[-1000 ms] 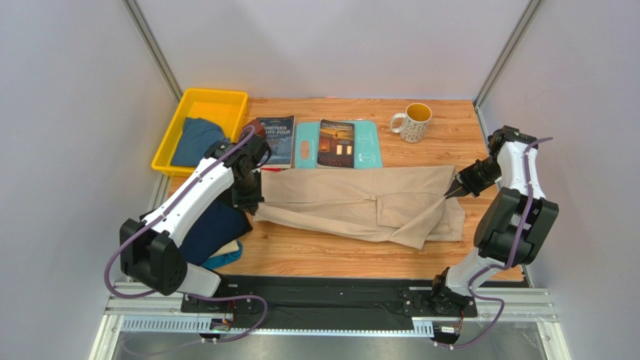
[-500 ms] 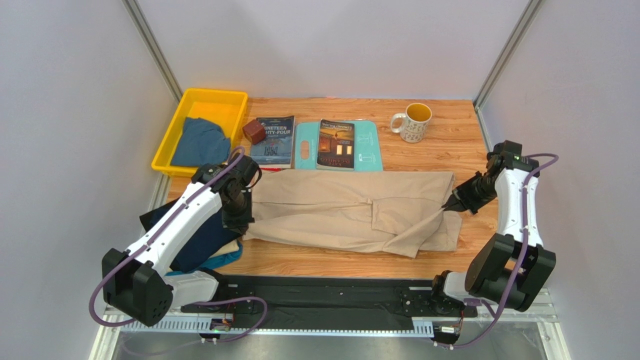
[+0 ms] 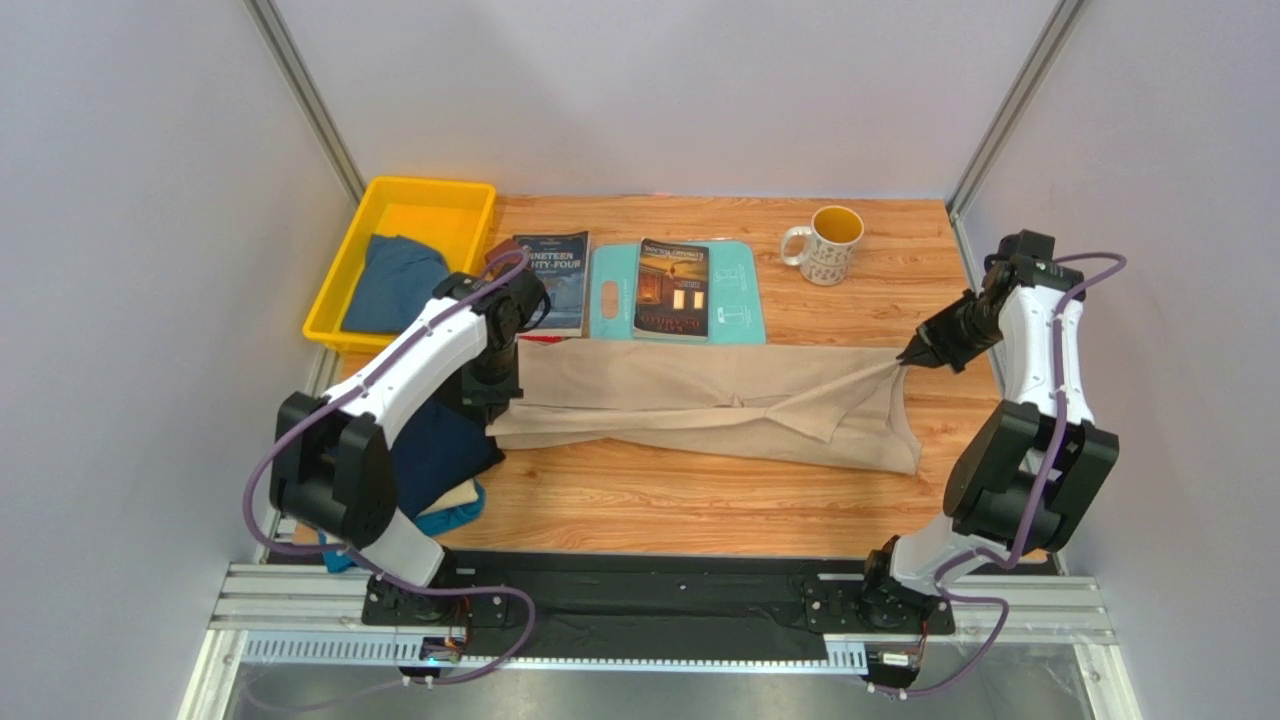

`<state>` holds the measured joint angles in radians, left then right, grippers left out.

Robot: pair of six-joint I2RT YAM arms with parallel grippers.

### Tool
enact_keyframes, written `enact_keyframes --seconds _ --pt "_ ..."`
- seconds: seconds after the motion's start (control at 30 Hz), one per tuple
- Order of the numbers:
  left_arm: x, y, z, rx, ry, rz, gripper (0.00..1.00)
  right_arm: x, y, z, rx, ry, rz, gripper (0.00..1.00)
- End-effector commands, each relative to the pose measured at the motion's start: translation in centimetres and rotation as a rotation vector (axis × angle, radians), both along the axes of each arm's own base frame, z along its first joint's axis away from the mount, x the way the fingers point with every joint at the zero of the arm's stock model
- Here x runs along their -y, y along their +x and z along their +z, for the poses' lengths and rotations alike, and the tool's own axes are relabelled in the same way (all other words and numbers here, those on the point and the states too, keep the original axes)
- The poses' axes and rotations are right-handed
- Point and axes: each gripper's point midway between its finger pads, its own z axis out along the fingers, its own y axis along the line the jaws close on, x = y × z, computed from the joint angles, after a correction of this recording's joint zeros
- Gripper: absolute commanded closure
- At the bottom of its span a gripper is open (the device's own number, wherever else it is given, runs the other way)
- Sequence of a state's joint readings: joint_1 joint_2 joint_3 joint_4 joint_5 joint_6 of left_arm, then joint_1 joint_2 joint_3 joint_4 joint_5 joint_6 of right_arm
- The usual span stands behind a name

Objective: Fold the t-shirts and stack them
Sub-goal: Fold the tshirt

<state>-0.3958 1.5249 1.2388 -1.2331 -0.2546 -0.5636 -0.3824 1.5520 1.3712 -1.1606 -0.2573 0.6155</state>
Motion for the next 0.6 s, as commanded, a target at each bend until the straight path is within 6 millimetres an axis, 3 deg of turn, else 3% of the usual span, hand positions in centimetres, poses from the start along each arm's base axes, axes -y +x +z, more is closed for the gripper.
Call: enact_keyframes --seconds 0.0,0.13,0.3,0.43,0.57 --pt "-0.7 3.2 -0.2 0.000 0.071 -0.038 1.00 0.9 4.1 1.1 0.090 -0.012 0.023 1.00" --pt "-0.2 5.6 -1.7 -0.026 0.078 -0.066 1.00 0.0 5.7 -0.1 0.079 -0.001 0.055 1.00" --pt "0.8 8.2 -1.7 -0.018 0.046 -0.081 1.00 -0.6 6.9 -0.6 0.070 0.008 0.081 1.00" --pt "1.6 9.2 -0.6 0.018 0.003 -0.113 1.00 -0.5 7.7 1.1 0.114 -0.006 0.103 1.00" --pt "2.0 8.5 0.3 0.046 -0.046 -0.136 1.00 -1.1 6.9 3.2 0.165 -0.009 0.138 1.00"
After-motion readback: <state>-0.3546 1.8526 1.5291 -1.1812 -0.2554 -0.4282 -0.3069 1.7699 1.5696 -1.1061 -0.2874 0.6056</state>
